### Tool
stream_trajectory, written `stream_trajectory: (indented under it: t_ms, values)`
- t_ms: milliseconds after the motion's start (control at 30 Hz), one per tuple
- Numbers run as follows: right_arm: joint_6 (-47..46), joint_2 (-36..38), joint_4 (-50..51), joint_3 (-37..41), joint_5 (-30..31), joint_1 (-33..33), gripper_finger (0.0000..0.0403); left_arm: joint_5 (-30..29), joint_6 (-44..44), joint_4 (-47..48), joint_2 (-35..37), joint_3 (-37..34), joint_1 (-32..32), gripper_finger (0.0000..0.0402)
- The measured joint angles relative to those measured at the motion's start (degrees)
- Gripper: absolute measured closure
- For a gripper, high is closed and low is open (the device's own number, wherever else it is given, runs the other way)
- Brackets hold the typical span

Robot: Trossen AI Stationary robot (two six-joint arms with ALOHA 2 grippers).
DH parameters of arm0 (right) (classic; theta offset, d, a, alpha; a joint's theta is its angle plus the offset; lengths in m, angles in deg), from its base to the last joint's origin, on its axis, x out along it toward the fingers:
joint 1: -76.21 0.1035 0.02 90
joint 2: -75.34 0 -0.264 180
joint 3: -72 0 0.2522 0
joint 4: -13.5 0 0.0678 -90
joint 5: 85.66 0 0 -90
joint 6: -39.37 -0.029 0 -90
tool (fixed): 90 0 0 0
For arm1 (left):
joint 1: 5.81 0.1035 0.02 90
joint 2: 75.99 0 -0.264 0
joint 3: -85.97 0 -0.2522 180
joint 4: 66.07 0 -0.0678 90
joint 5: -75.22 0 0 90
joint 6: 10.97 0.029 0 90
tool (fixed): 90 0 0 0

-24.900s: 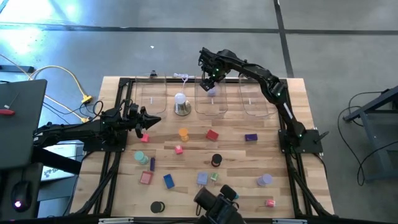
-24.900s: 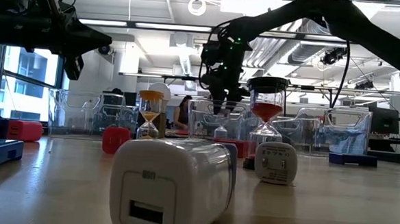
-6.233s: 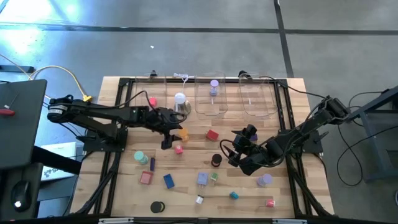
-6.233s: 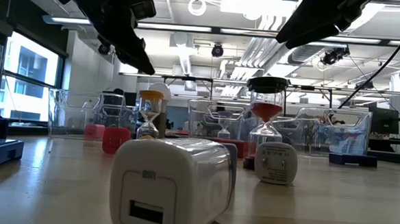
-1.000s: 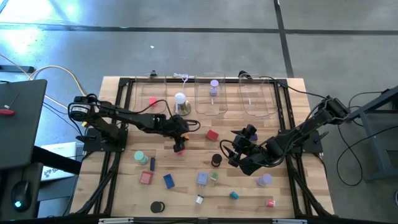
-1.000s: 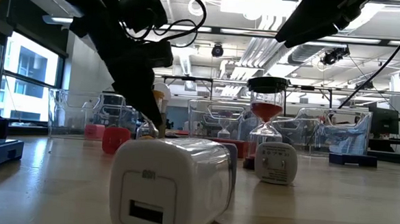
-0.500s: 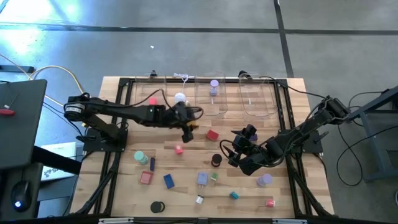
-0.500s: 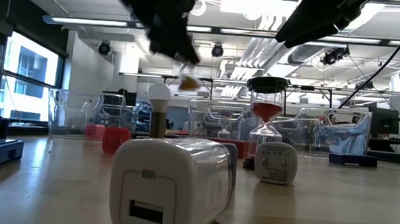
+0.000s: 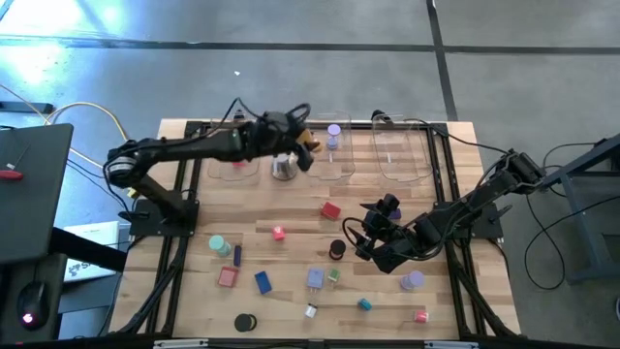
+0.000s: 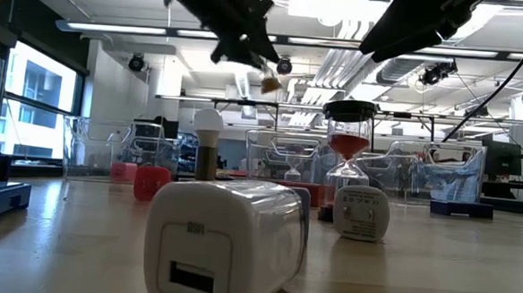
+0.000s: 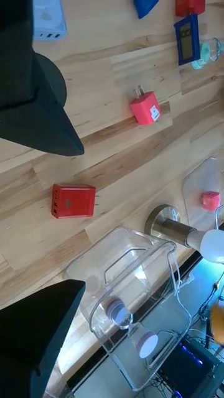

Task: Pick & Place Office items
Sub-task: Put the yellow hourglass into the middle transparent bin

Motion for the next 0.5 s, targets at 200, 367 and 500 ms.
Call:
stream_trajectory:
  t_ms: [200,367,500]
  values:
    - [0.3,0.0,-0.3,0.0,0.0,0.0,0.007,5.6,-1.5,-7.2,-8.2,-0.1,3.8,0.023]
    - [0.5,0.0,-0.3,0.0,0.0,0.0,0.007,7.0,-1.7,-11.5,-13.6,0.0,4.1,0.023]
    - [2.0,0.0,-1.9,1.8,0.2,0.0,0.007,7.0,-1.8,-10.6,-16.5,-0.1,4.7,0.0231]
